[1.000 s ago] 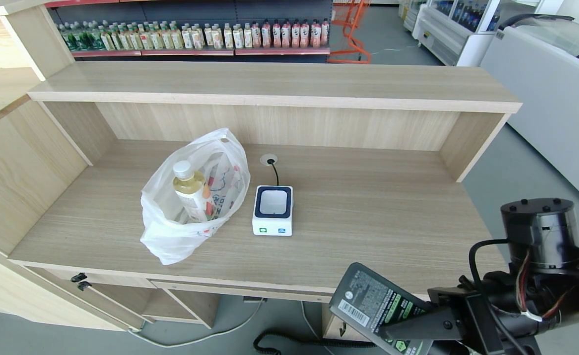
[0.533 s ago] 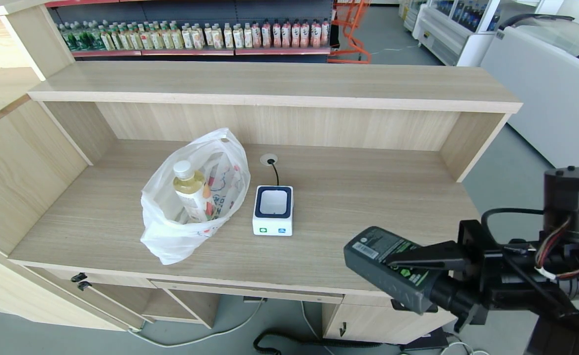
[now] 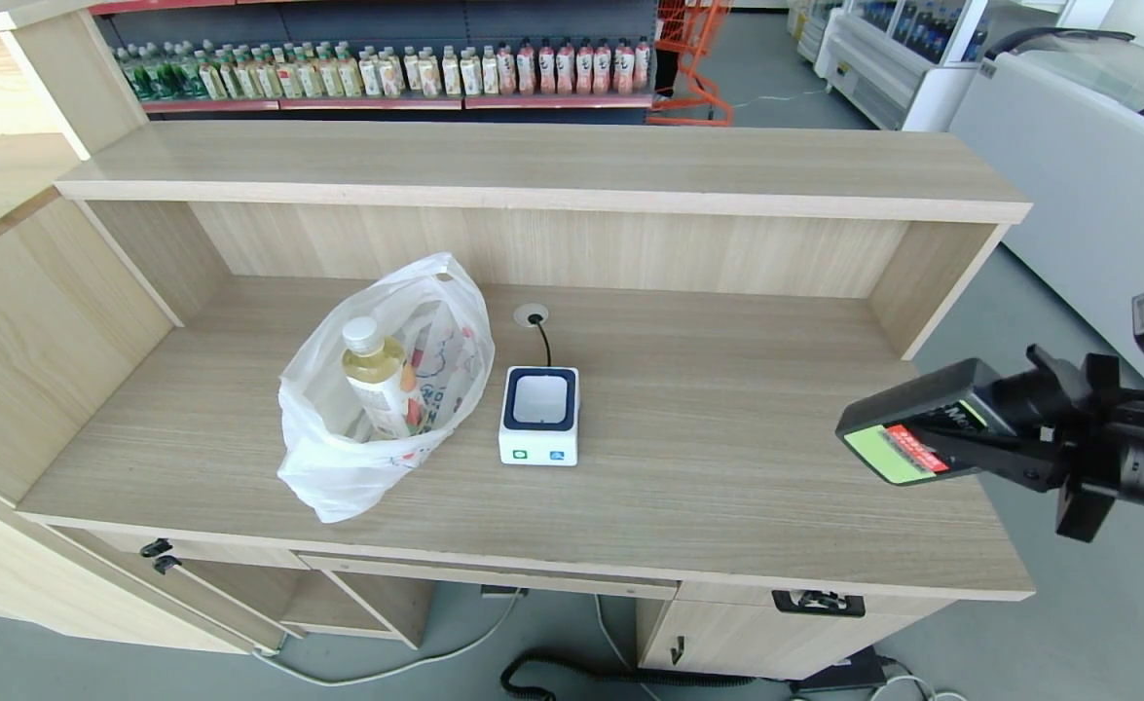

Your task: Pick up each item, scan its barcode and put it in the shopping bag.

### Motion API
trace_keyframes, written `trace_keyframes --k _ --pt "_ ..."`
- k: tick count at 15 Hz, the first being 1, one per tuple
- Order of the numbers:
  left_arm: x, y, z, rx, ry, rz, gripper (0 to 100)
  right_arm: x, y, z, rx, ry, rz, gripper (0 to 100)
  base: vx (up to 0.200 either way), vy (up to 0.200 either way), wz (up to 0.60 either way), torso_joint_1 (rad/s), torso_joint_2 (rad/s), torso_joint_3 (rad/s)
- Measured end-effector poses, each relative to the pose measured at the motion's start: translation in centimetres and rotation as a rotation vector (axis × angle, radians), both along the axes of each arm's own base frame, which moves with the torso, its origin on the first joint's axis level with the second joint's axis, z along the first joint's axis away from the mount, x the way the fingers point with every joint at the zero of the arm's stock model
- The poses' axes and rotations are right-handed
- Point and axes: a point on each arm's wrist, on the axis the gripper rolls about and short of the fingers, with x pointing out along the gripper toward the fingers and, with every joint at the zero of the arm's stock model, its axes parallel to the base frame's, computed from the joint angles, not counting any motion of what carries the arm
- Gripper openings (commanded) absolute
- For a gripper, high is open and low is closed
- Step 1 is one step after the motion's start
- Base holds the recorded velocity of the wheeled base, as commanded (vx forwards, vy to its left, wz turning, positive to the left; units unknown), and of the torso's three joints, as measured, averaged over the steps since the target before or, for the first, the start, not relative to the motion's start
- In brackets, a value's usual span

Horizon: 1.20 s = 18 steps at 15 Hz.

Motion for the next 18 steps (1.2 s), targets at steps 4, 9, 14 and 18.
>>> trace_keyframes --k 4,9,14,18 --pt "0.0 0.0 0.0 0.0 0.0 0.0 100 1.0 1.7 1.0 0.596 0.57 -0.249 0 0.0 0.0 0.0 0.0 0.0 0.0" --pt "0.0 0.0 0.0 0.0 0.0 0.0 100 2.7 3.2 -0.4 0.64 0.695 -0.296 0 0.0 0.0 0.0 0.0 0.0 0.0" --pt "0.0 0.0 0.0 0.013 0.001 -0.001 100 3.5 3.5 -1.3 0.628 0.729 -0.306 0 0.0 0.0 0.0 0.0 0.0 0.0" --pt "0.0 0.0 0.0 0.016 0.002 -0.002 100 3.8 3.5 -1.6 0.624 0.744 -0.309 0 0.0 0.15 0.0 0.002 0.0 0.005"
